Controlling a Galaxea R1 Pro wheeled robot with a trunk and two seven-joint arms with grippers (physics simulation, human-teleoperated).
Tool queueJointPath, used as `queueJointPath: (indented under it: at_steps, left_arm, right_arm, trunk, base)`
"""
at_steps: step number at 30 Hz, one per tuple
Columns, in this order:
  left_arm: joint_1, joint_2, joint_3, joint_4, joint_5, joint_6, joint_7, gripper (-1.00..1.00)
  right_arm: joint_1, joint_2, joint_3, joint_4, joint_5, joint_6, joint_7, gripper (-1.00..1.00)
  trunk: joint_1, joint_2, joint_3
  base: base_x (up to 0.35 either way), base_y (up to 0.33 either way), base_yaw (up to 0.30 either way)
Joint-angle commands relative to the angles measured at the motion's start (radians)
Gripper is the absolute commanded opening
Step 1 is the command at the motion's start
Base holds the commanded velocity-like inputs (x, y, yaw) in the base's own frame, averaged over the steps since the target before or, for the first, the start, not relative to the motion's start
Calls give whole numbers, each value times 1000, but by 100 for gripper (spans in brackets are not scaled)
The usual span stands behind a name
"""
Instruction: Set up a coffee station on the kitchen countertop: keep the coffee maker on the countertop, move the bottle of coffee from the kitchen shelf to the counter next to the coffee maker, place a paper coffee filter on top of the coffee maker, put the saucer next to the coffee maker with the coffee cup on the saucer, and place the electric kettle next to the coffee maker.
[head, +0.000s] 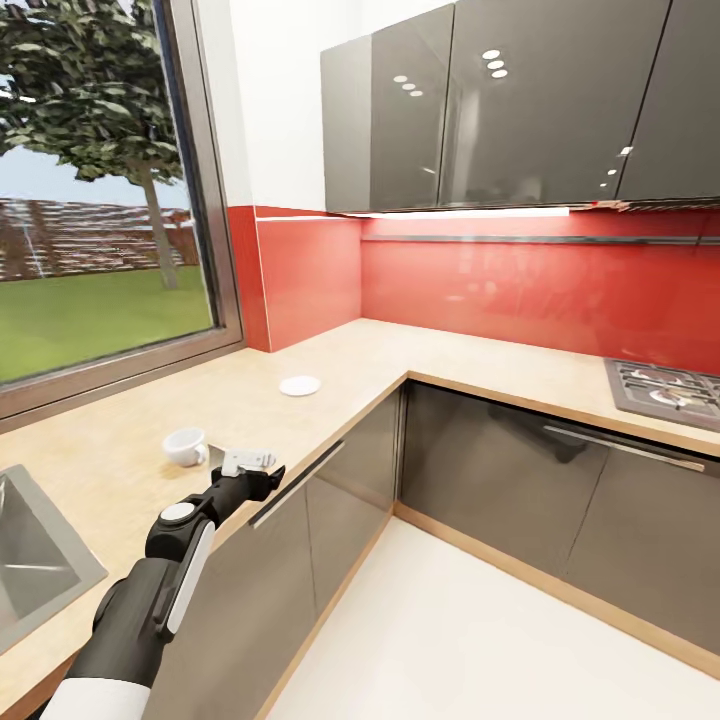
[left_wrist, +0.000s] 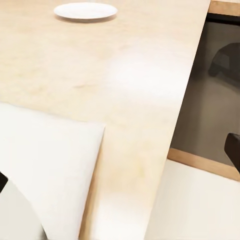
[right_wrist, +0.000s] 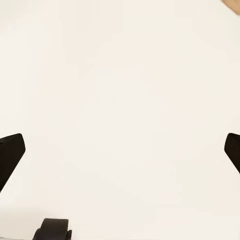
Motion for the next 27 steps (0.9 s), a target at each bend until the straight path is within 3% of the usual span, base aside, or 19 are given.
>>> queueJointPath:
  at_steps: [1,27]
  left_arm:
    - [-1,1,0,-1,-1,5,-2,100]
    - [-1,1,-2,-1,-1,5,-2,100]
  right_arm:
    - [-1,0,0,1,8,-3,0,100]
    - [-1,0,0,1,8,-3,0,100]
  trunk:
    - [0,-1,-1]
    - [0,-1,-1]
  base:
    - [6,-4,0]
    - [1,0,0]
